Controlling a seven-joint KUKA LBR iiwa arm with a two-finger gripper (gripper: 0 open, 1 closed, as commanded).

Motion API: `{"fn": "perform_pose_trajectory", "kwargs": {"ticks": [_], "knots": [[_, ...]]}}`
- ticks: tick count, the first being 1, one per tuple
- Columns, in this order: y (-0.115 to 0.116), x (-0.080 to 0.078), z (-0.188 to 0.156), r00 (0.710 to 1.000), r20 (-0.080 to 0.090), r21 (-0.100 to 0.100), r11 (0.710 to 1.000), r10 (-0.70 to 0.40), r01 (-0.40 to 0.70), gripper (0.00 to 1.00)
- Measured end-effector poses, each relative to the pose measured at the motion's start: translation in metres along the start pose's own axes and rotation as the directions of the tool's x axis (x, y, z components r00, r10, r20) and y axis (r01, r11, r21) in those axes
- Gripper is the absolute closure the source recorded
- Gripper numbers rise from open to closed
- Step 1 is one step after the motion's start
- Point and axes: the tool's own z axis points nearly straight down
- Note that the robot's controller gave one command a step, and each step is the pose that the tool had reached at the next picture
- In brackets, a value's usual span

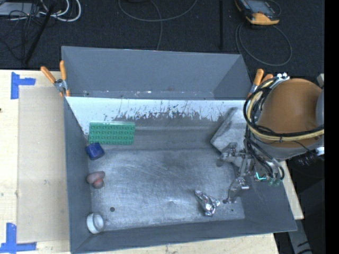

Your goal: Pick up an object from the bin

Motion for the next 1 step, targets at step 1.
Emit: {"fn": "perform_pose_trajectory", "kwargs": {"ticks": [1], "knots": [[0.0157, 0.0199, 0.1224, 1.000, 0.019, 0.000, 1.000, 0.025, -0.025, 0.00]]}}
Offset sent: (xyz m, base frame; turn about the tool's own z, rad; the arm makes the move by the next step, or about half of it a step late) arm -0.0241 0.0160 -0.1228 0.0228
